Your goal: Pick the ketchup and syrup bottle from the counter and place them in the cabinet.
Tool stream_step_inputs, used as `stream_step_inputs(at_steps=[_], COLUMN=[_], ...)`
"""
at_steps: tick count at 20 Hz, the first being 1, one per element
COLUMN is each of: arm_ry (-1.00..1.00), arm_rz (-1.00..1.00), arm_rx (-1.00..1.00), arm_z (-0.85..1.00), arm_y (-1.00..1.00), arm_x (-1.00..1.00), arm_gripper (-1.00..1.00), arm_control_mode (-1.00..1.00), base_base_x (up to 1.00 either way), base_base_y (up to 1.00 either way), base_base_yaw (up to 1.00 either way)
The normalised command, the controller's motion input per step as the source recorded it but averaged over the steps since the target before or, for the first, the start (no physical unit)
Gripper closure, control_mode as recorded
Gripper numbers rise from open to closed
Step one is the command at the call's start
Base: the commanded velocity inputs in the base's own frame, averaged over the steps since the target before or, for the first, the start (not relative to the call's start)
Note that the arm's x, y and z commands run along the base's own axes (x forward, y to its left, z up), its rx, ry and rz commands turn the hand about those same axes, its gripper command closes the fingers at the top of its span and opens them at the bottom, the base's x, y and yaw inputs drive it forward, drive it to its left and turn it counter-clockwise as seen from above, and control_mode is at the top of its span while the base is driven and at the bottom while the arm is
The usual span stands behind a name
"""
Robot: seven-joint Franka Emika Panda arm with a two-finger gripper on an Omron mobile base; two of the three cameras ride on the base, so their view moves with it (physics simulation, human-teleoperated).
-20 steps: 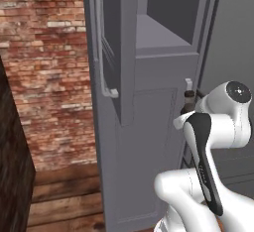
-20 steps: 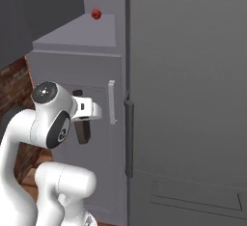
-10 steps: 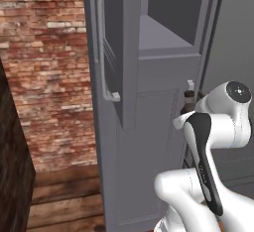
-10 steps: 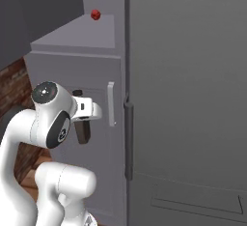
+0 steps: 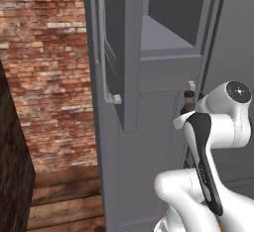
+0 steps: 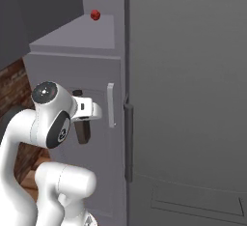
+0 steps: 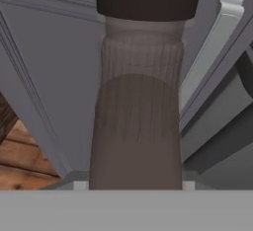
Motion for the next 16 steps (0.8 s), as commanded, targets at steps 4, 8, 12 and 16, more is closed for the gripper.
stream_step_inputs(at_steps=[4, 8, 12, 16], arm_ry=[0.0, 0.0, 0.0, 0.0], arm_rz=[0.0, 0.0, 0.0, 0.0], arm_rx=[0.0, 0.0, 0.0, 0.0], arm_z=[0.0, 0.0, 0.0, 0.0], arm_y=[0.0, 0.0, 0.0, 0.0], arm_x=[0.0, 0.0, 0.0, 0.0], arm_gripper=[1.0, 1.0, 1.0, 1.0], arm_control_mode=[1.0, 1.0, 1.0, 1.0], base_base_x=[0.29, 0.29, 0.35, 0.35], base_base_y=[0.05, 0.05, 0.02, 0.01], base_base_yaw=[0.0, 0.0, 0.0, 0.0])
